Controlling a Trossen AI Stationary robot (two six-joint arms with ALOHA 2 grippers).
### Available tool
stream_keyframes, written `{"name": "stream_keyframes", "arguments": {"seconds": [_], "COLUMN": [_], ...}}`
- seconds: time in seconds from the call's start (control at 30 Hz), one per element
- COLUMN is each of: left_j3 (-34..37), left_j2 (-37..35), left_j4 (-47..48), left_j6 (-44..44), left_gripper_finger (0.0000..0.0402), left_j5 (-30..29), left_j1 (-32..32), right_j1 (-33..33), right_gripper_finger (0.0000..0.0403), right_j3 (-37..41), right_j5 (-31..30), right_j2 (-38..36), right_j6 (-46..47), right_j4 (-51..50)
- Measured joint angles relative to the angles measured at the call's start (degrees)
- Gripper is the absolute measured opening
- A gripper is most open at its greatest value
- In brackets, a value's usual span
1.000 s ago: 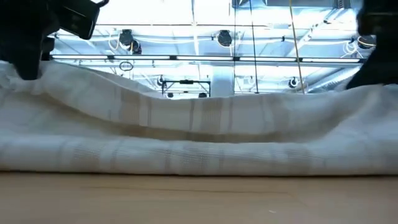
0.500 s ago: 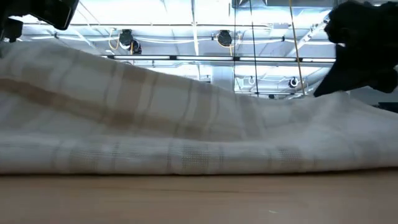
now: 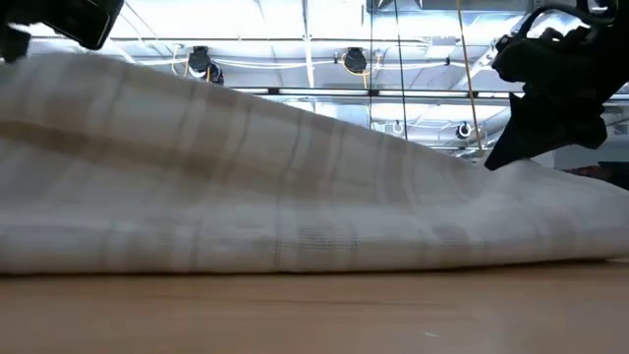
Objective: Roll towel
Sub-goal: Roll the white kitchen towel
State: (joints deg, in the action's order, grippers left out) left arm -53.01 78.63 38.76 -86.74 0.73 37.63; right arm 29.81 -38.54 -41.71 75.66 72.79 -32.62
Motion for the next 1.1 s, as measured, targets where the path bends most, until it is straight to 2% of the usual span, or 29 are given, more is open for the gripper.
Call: {"name": "stream_keyframes", "arguments": {"seconds": [0.13,0.37,0.83,1.1], "left_j3": [0.0,-0.1,-0.1,-0.1], "left_j2": [0.0,0.0,-0.2,-1.1], "left_j4": [-2.2,-2.4,0.8,1.4], "left_j6": [0.0,0.0,-0.1,-2.1], "left_gripper_finger": [0.0022,0.0022,0.0022,0.0022], "left_j5": [2.3,2.4,2.2,0.2], "left_j1": [0.0,-0.5,-0.5,-0.5], "right_j1": [-0.2,-0.2,-1.7,-2.1], "right_gripper_finger": [0.0,0.0,0.0,0.0], "right_j3": [0.0,0.0,0.0,0.0], "right_j5": [0.3,5.8,5.5,2.5], "right_j2": [2.2,4.9,7.3,9.3], "right_j6": [0.0,0.0,2.9,3.2], "right_j4": [2.0,5.6,6.6,8.0]}}
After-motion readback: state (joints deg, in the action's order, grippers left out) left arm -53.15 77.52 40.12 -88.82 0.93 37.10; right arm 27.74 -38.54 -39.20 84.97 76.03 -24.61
